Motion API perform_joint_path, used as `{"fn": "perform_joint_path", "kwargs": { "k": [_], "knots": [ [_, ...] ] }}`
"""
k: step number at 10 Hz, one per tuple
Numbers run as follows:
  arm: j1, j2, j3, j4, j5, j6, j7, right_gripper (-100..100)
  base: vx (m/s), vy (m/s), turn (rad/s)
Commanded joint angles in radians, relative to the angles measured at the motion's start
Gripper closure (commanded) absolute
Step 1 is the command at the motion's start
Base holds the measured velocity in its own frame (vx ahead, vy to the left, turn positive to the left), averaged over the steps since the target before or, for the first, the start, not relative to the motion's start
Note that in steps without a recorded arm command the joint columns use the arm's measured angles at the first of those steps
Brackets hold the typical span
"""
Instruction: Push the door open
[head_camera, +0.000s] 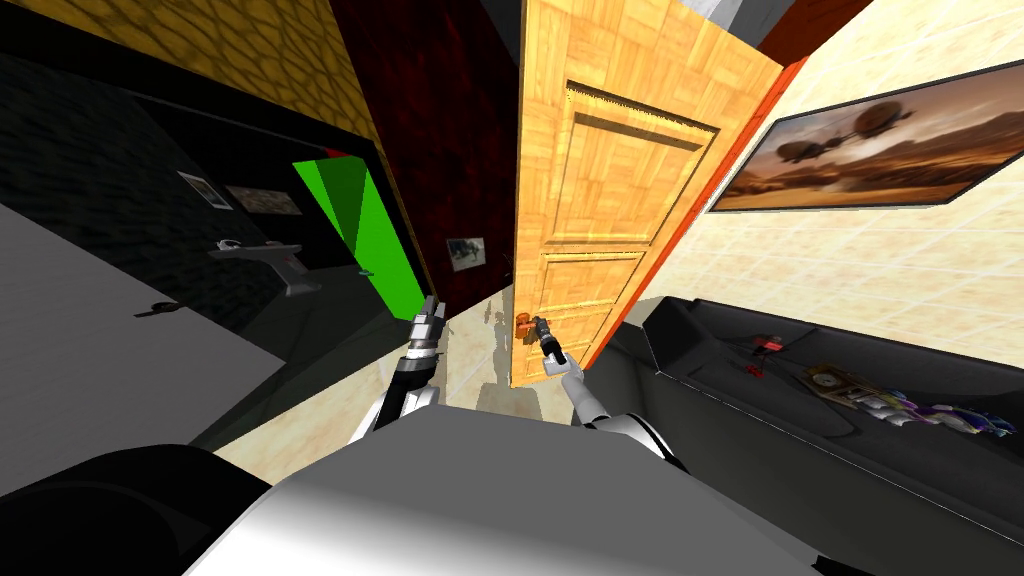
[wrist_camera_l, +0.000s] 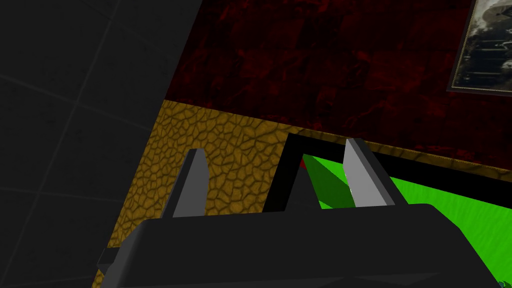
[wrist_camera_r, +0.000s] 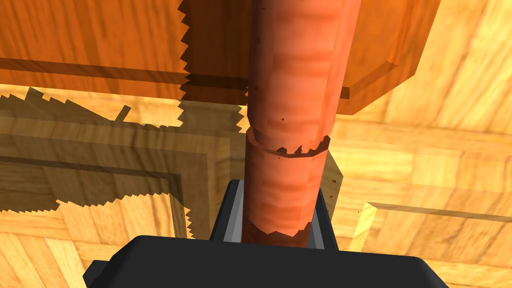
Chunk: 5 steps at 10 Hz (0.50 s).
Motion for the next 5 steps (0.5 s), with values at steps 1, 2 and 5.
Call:
{"fn": "perform_joint_path", "kwargs": {
  "k": [1, 2, 5],
  "knots": [
    [-0.006, -0.004, -0.02, -0.005, -0.005, 0.0, 0.009, 100, 0.149, 0.161, -0.06],
    [-0.006, -0.003, -0.026, -0.005, -0.007, 0.0, 0.011, 100, 0.125, 0.167, -0.062],
    [-0.007, 0.014, -0.054, -0.003, -0.015, 0.001, 0.022, 100, 0.124, 0.148, -0.071]
  ]
}}
